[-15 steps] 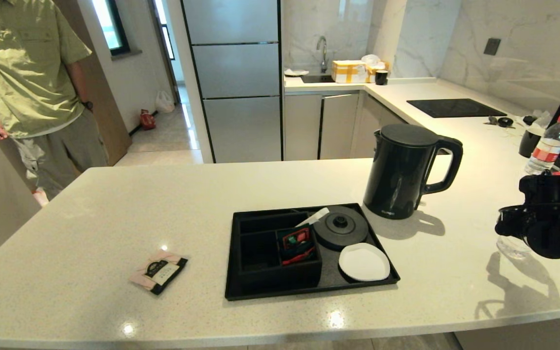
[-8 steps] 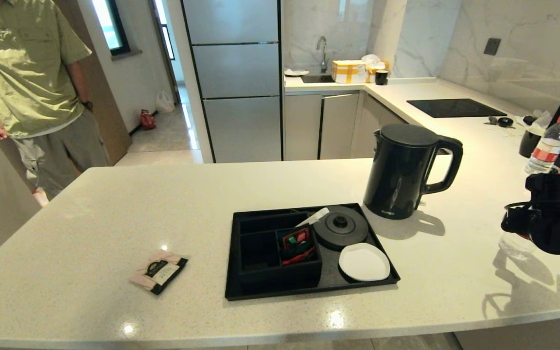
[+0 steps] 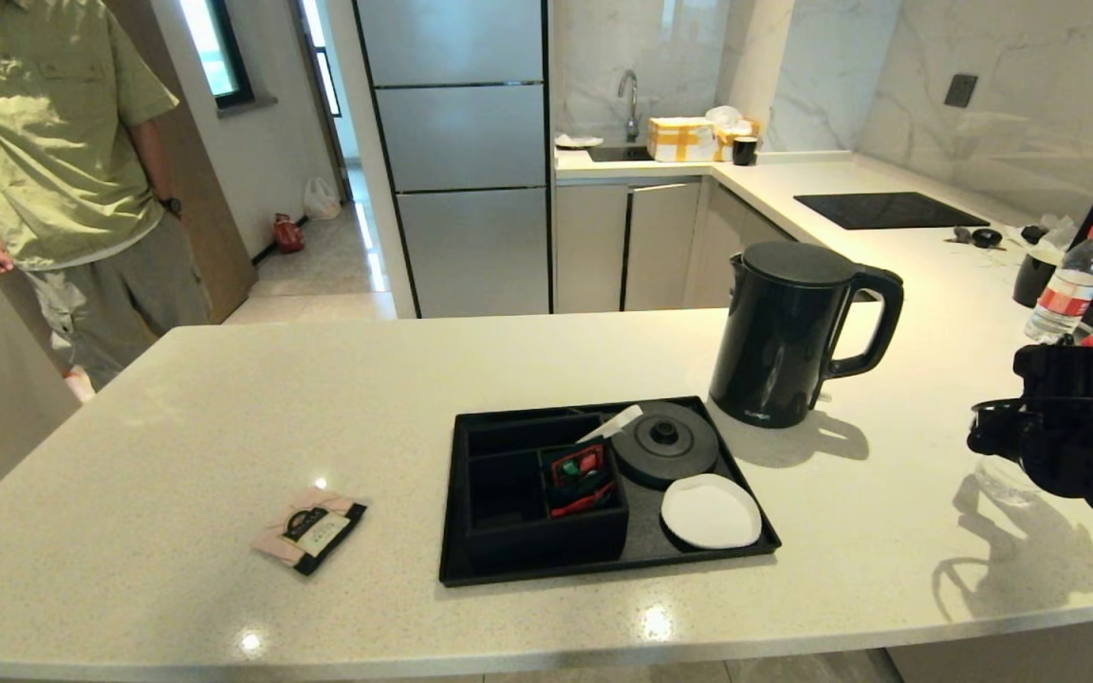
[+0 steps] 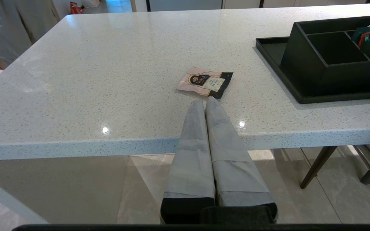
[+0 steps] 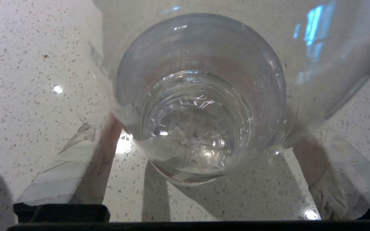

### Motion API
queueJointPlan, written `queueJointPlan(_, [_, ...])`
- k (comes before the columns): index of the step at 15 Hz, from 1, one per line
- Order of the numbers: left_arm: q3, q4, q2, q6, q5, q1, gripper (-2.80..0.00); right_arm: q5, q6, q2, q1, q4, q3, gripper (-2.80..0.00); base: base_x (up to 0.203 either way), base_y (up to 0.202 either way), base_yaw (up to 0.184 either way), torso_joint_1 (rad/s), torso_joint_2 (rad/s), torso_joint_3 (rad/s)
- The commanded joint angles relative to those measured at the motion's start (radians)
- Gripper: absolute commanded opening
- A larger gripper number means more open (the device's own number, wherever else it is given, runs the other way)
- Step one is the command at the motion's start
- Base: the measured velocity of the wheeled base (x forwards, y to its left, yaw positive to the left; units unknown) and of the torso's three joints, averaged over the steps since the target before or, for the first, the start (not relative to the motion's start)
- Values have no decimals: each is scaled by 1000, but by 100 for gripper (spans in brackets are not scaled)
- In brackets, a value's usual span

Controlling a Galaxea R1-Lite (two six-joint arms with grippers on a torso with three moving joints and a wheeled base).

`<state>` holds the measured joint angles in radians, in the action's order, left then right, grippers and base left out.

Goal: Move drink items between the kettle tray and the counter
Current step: Return the bottled water to its original position

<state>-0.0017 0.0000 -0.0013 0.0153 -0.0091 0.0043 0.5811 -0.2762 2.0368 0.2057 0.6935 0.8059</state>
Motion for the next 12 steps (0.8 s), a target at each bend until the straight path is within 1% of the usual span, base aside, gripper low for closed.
queueJointPlan(1, [0, 0, 1, 0, 0, 0, -280, 3, -1, -1, 0, 3, -4, 0, 0, 0, 0, 0, 0, 0])
queueJointPlan(12, [0, 0, 1, 0, 0, 0, -280, 2, 21, 13, 0, 5, 12, 0, 0, 0, 0, 0, 0, 0])
